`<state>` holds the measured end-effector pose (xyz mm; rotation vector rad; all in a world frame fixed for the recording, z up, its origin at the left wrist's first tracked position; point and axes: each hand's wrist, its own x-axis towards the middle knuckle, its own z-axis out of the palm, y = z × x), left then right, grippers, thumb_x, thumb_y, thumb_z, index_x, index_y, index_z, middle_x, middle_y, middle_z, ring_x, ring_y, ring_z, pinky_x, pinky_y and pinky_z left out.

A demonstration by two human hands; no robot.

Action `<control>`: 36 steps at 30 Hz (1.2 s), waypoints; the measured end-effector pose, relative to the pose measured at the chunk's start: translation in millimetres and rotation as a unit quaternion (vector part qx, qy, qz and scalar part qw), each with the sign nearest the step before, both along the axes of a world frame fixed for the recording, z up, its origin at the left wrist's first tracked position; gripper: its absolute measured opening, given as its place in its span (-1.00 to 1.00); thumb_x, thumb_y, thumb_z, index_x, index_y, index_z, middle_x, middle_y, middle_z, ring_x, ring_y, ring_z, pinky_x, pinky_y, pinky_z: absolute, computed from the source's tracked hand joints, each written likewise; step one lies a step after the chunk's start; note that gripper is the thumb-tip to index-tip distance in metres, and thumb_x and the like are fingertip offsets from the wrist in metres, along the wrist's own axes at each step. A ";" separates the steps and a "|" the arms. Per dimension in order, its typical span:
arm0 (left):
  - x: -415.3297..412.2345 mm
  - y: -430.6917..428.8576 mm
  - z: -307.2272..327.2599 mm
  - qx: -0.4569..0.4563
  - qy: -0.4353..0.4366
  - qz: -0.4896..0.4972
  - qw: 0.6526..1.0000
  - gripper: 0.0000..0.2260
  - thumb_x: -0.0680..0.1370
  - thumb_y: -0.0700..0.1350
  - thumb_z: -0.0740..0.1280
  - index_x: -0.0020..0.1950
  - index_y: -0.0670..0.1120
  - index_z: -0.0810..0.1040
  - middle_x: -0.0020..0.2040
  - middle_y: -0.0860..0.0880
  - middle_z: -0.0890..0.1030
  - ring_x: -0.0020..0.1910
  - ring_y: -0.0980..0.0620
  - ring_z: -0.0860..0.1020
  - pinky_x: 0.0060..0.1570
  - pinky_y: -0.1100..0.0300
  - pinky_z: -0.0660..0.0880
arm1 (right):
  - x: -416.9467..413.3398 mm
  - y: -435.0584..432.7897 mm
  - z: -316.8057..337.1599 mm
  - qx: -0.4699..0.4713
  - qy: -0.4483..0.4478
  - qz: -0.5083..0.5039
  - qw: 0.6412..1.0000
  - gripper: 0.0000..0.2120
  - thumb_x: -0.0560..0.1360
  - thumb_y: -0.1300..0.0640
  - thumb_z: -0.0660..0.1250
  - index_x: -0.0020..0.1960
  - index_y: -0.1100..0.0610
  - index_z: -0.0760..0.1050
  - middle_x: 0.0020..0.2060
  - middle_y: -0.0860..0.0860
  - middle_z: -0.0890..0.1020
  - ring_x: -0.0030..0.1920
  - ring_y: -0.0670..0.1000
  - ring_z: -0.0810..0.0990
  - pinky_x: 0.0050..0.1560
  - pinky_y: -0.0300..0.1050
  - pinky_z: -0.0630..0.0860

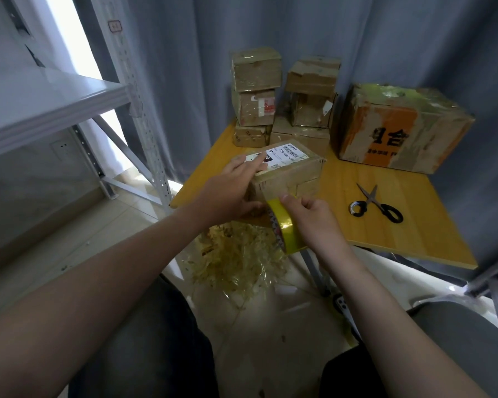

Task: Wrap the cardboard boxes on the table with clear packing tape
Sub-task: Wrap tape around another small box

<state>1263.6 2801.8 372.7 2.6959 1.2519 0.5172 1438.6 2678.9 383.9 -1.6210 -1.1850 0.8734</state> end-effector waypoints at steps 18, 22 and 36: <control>1.5 17.1 19.2 -0.078 -0.023 0.015 0.997 0.11 0.27 0.30 0.62 0.68 0.10 0.12 0.66 0.15 0.14 0.54 0.07 0.28 0.36 0.18 0.28 | -1.2 -15.4 6.8 -0.006 0.082 -0.005 0.997 -0.57 0.66 -0.09 0.29 -0.11 0.28 0.58 -0.46 0.01 0.64 -0.51 -0.13 0.61 -0.43 -0.31 0.53; -1.7 0.5 35.4 -0.174 -0.096 -0.003 0.980 -0.22 0.35 0.18 0.63 0.52 0.12 0.44 0.46 0.20 0.47 0.37 0.23 0.46 0.22 0.33 0.37 | 10.0 -29.7 26.7 0.042 0.146 -0.011 0.988 -0.66 0.65 -0.08 0.30 -0.01 0.18 0.65 -0.39 0.10 0.70 -0.43 0.00 0.67 -0.35 -0.19 0.63; 2.8 -9.1 5.6 -0.276 -0.294 0.012 0.915 0.10 0.27 0.19 0.67 0.65 0.05 0.11 0.53 0.06 0.38 0.49 0.09 0.38 0.46 0.10 0.39 | -6.9 39.3 66.4 0.186 0.058 -0.037 0.980 -0.47 0.68 -0.14 0.24 -0.03 0.34 0.66 -0.19 0.20 0.73 -0.13 0.10 0.73 -0.02 0.05 0.64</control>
